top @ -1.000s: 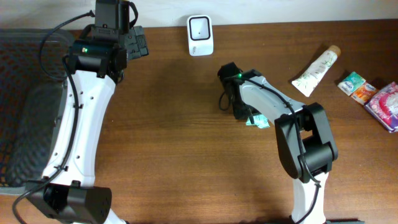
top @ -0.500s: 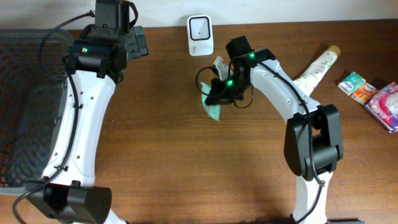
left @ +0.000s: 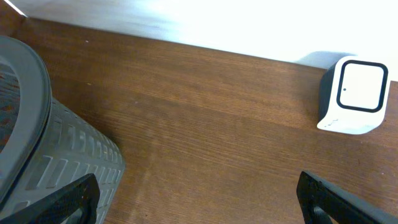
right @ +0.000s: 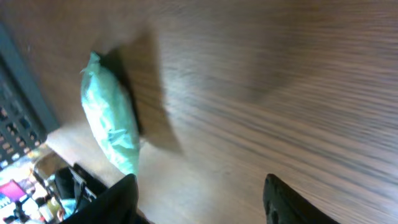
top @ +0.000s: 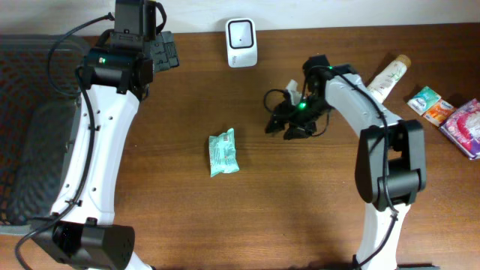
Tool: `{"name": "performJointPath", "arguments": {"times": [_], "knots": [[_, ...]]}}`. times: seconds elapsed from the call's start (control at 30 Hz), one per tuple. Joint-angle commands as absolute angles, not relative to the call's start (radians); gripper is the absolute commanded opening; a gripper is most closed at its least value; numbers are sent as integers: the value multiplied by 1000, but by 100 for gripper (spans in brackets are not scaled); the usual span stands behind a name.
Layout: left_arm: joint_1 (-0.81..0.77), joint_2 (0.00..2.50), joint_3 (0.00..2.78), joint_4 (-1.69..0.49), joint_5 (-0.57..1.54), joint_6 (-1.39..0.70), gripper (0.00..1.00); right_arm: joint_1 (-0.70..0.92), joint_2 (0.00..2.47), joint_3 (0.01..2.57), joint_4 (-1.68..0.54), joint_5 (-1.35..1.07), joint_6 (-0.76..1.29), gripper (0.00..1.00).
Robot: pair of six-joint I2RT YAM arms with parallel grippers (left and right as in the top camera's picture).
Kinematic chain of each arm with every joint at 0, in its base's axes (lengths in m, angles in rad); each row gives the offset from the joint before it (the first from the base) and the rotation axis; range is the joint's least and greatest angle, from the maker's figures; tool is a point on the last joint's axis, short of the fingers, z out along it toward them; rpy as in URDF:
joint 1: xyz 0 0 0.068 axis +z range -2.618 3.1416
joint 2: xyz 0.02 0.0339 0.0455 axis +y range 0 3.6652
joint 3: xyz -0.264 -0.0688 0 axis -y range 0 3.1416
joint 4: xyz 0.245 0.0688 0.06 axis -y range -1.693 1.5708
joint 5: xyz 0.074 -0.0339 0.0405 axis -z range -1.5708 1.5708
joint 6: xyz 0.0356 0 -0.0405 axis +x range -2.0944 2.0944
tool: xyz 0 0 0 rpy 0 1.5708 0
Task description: Scan the item barcode
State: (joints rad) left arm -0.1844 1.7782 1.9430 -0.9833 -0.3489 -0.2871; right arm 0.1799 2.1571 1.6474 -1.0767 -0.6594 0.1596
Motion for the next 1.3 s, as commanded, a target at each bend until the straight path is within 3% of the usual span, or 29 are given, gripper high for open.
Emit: {"name": "performJointPath", "arguments": {"times": [0.0,0.1,0.23,0.27,0.37,0.4,0.43,0.67,0.77,0.8,0.83,0.97,1.03,1.17,1.2,1.27], "knots": [[-180,1778,1947,-982,-356,-275,99,285,2150,1631,-973,-720,165,76],[-180,1778,1947,-982,-356,-275,99,378,2150,1557,-769,-722,325,82],[-180,1778,1947,-982,-355,-275,99,446,2156,1474,-618,-722,380,81],[-180,1778,1947,-982,-356,-275,99,461,2166,1455,-593,-722,388,76],[-180,1778,1947,-982,-355,-275,99,514,2185,1449,-556,-722,387,46],[-180,1778,1947,-982,-356,-275,99,530,2185,1449,-546,-722,387,31],[-180,1778,1947,-982,-356,-275,99,534,2185,1449,-537,-722,387,4],[-180,1778,1947,-982,-355,-275,99,449,2050,1532,-606,-704,344,4],[-180,1778,1947,-982,-356,-275,99,466,2054,1532,-703,-570,319,19],[-180,1778,1947,-982,-355,-275,99,480,2055,1531,-727,-479,318,88],[-180,1778,1947,-982,-356,-275,99,490,2056,1526,-726,-431,318,99],[-180,1778,1947,-982,-356,-275,99,491,2122,1525,-691,-435,249,99],[-180,1778,1947,-982,-356,-275,99,491,2183,1525,-646,-611,165,100],[-180,1778,1947,-982,-356,-275,99,511,2238,1525,-635,-662,164,72],[-180,1778,1947,-982,-356,-275,99,524,2244,1525,-631,-661,165,46],[-180,1778,1947,-982,-356,-275,99,544,2248,1525,-622,-649,165,12]]}}
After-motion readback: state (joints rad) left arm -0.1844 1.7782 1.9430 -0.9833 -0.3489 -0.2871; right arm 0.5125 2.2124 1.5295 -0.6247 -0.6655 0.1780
